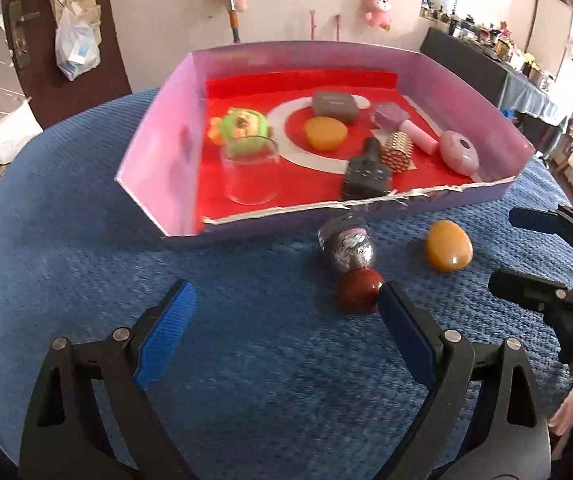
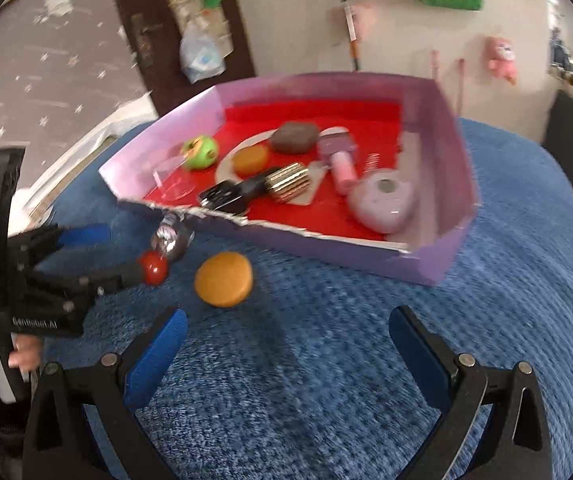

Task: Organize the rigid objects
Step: 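Grasp the glass jar with the left tool while the right tool grasps the orange sponge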

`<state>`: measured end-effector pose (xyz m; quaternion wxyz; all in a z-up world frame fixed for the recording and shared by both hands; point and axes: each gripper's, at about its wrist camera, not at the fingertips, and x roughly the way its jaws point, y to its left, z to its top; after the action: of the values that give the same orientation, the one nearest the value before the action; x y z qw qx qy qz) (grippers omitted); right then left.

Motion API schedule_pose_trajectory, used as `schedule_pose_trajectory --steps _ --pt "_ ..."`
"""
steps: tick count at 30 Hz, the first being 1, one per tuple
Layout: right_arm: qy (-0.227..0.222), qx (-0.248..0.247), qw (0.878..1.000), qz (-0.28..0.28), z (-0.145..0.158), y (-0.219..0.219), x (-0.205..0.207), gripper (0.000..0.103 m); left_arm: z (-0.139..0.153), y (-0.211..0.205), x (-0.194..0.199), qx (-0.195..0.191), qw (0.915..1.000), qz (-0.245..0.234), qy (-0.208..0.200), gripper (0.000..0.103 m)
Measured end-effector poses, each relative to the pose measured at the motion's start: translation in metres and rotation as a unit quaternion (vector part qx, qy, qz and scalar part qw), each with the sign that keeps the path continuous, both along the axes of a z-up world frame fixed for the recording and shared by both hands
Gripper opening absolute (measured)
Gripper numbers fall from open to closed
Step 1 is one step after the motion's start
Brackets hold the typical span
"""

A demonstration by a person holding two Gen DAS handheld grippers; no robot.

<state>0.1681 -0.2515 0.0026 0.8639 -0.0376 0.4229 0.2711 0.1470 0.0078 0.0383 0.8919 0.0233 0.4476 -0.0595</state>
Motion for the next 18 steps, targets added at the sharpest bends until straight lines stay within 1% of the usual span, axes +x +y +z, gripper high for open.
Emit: schedule_pose_trajectory --steps 6,12,14,18 --pt "0.010 -0.028 0.999 0.034 -0.007 0.017 0.006 0.103 0.001 0.001 0.009 -0.005 1.0000 0.006 -0.003 0.094" --pt "0.003 -0.046 0.998 0.050 -0.008 0.031 0.011 0.102 -0.003 -0.006 0.020 0.001 1.0000 0.007 0.007 0.094" --pt "0.001 -0.050 0.997 0.054 -0.010 0.034 0.012 0.098 -0.004 -0.008 0.024 0.004 0.9999 0.007 0.010 0.093" --pt "0.000 -0.054 0.997 0.057 -0.013 0.037 0.016 0.096 -0.007 -0.010 0.028 0.004 0.9998 0.007 0.016 0.091"
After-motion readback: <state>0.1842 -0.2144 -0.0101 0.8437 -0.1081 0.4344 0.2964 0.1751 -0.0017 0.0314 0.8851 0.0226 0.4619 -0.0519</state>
